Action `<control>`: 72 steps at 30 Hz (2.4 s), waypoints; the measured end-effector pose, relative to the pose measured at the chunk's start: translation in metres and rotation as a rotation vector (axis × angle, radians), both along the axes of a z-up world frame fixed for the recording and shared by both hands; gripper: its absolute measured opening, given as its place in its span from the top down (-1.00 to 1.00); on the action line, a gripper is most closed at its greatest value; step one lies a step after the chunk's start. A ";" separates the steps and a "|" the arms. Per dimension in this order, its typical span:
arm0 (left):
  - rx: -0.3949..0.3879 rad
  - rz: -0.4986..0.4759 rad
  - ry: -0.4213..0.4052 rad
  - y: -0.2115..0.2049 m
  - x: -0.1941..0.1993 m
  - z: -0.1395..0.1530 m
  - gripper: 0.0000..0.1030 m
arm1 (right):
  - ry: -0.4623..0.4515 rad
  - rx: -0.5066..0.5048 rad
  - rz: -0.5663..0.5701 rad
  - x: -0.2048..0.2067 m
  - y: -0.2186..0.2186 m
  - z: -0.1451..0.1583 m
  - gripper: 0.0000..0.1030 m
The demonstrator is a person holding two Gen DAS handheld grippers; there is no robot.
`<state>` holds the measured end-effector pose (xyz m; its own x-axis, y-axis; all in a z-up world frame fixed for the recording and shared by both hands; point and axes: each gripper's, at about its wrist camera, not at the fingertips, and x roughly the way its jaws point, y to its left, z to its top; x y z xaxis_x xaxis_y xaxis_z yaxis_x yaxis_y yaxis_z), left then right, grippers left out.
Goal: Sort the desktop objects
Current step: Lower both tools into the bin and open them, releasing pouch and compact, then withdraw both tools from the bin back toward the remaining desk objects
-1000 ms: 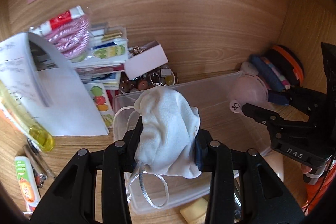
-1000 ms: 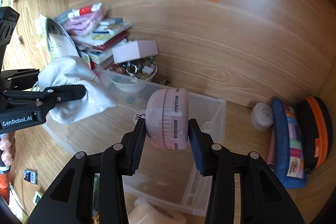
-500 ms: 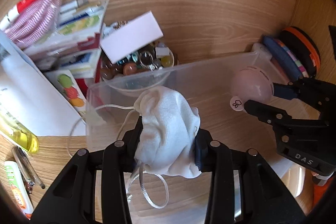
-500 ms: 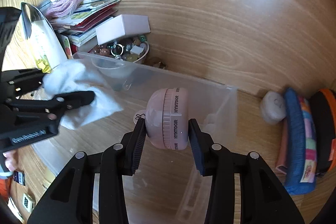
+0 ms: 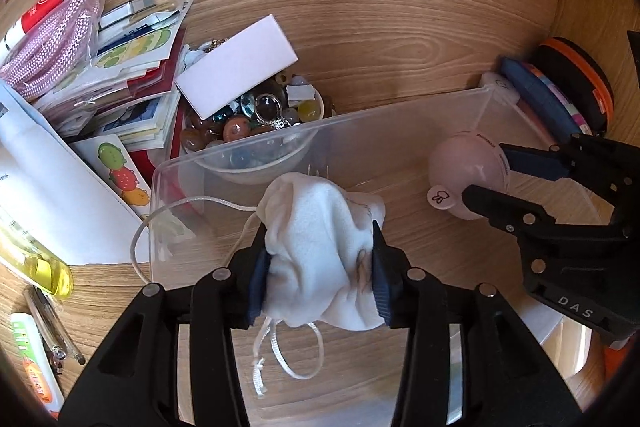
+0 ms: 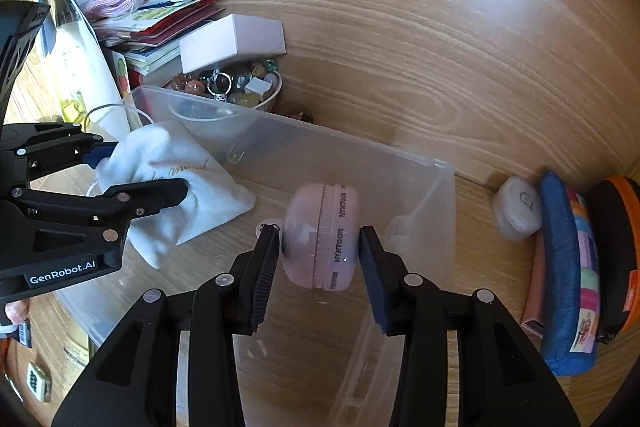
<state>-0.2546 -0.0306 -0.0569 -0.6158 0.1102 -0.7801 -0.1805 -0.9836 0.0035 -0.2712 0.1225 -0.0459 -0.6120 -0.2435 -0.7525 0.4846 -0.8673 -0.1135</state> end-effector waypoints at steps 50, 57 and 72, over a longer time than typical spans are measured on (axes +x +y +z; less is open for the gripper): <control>-0.029 0.055 0.222 -0.045 0.155 0.075 -0.92 | 0.250 0.006 -0.100 0.145 0.034 0.062 -0.84; -0.012 0.083 0.171 -0.060 0.194 0.048 -0.92 | 0.217 -0.036 -0.108 0.182 0.041 0.047 -0.84; -0.016 0.129 0.033 -0.094 0.249 -0.018 -0.92 | 0.072 -0.139 -0.084 0.253 0.045 -0.011 -0.84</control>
<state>-0.0059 -0.1246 -0.0744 -0.6495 0.0162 -0.7602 -0.0521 -0.9984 0.0233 -0.0183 0.1672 -0.0565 -0.6857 -0.2881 -0.6685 0.4048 -0.9142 -0.0212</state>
